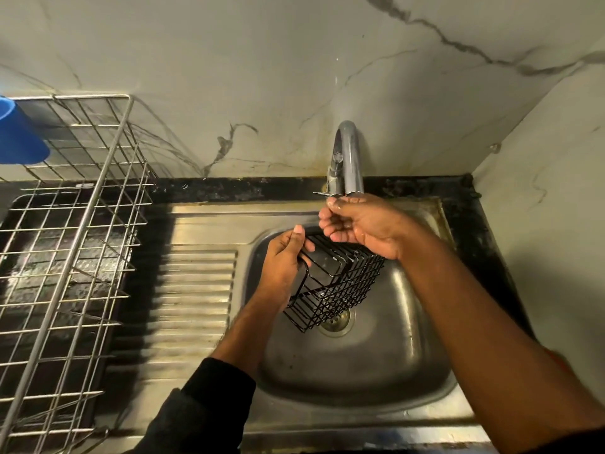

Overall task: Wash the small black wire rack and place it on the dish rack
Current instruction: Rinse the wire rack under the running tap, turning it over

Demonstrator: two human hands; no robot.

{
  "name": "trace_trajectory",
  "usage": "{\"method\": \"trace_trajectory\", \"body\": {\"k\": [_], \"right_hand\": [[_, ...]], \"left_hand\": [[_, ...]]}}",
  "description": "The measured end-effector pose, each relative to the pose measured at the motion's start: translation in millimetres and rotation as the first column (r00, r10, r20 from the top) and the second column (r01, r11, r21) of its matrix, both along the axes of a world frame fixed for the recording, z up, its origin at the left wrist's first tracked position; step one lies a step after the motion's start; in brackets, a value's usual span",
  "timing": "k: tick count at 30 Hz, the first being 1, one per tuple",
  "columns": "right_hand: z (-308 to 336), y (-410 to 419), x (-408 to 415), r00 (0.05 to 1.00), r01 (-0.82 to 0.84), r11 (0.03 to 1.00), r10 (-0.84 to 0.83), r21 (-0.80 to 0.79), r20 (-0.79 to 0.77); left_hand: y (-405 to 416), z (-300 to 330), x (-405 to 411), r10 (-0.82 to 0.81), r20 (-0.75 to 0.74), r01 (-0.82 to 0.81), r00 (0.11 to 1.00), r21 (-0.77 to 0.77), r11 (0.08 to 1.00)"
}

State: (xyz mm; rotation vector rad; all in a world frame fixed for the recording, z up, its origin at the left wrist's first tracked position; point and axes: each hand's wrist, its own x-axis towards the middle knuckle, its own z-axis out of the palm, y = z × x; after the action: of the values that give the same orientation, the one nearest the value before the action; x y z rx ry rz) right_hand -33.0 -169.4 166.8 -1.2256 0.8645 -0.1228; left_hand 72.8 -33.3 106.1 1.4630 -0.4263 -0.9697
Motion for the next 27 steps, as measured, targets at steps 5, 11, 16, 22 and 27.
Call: {"method": "trace_trajectory", "body": {"k": [5,11,16,22,27], "right_hand": [[-8,-3,-24,0.977,-0.166,0.937,0.114,-0.308,-0.179],[-31,-10,-29,0.997,0.033,0.971,-0.049,-0.237,-0.064],[-37,-10,-15,0.978,0.208,0.977,-0.207,-0.054,0.025],[-30,-3,8,0.91,0.358,0.831,-0.412,0.426,0.039],[-26,-6,21,0.919,0.258,0.785,-0.379,0.563,0.109]], "left_hand": [[3,0,0,0.096,-0.056,-0.096,0.994,0.013,0.995],[6,1,0,0.115,-0.012,-0.115,0.993,-0.015,0.993],[12,5,2,0.114,0.036,-0.113,0.993,-0.02,0.993],[21,7,3,0.111,0.083,-0.112,0.99,0.012,0.994],[26,8,4,0.105,0.093,-0.109,0.99,0.038,0.993]]}}
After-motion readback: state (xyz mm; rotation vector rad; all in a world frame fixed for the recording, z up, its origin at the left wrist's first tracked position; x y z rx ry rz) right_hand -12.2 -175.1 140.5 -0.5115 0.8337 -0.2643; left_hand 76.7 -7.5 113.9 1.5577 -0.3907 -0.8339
